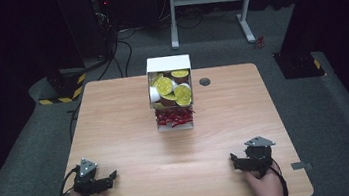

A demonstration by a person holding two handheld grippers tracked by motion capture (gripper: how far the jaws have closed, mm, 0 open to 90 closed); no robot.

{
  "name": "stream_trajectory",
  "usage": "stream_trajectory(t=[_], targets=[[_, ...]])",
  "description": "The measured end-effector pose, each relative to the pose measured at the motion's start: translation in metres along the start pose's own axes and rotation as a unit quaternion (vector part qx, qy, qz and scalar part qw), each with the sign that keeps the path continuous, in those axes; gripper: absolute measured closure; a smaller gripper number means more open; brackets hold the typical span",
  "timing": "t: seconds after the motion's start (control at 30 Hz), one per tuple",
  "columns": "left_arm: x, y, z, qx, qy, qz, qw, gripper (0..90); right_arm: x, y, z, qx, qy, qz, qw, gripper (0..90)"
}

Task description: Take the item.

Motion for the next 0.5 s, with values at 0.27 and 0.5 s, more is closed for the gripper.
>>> stream_trajectory(t=[0.27,0.5], targets=[[0.0001,-0.0001,-0.0001,0.000,0.000,0.001,1.0000,14.2,0.0000,0.0000,0.0000,0.000,0.000,0.000,1.0000,9.7],[-0.0003,0.0003,0.0004,0.002,0.003,0.000,1.0000,14.4,0.0000,0.0000,0.0000,0.000,0.000,0.000,1.0000,9.6]])
Point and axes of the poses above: each handheld gripper's, and its own axes: y roughly backward along the jaws, x roughly out of its top, z roughly to its right, the point moved 8 cm from there along -y, roughly forward along the jaws, and after that the axes turned 5 degrees about -y, right-handed, at the moved point
